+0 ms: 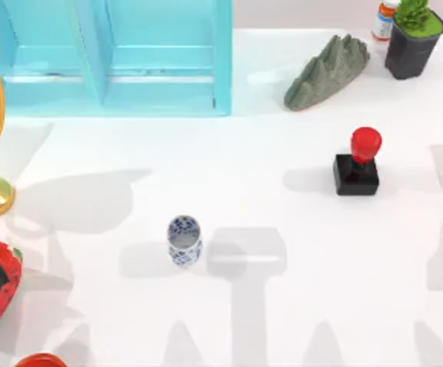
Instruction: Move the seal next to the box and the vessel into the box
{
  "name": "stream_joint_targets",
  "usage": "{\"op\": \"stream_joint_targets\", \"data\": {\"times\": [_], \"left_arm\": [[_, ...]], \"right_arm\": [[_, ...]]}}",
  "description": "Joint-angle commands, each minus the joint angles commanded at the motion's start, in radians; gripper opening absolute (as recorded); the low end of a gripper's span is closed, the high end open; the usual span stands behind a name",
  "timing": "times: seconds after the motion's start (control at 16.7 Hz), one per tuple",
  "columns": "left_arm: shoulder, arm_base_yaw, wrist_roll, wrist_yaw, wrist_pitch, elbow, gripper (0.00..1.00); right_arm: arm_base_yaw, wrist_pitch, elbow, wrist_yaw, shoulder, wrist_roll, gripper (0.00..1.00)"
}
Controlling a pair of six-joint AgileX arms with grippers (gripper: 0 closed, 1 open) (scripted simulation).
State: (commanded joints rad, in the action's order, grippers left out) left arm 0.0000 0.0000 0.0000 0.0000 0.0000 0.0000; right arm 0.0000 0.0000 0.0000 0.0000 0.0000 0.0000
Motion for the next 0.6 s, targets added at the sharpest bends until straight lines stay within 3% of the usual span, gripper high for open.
{"op": "stream_joint_targets", "data": {"times": [0.3, 0.6], "left_arm": [[0.0, 0.0, 0.0, 0.0, 0.0, 0.0, 1.0], [0.0, 0.0, 0.0, 0.0, 0.0, 0.0, 1.0]], "right_arm": [[0.005, -0.04, 0.056, 0.001, 0.058, 0.009, 1.0], [0.027, -0.229, 0.316, 0.003, 0.329, 0.05, 1.0]]}}
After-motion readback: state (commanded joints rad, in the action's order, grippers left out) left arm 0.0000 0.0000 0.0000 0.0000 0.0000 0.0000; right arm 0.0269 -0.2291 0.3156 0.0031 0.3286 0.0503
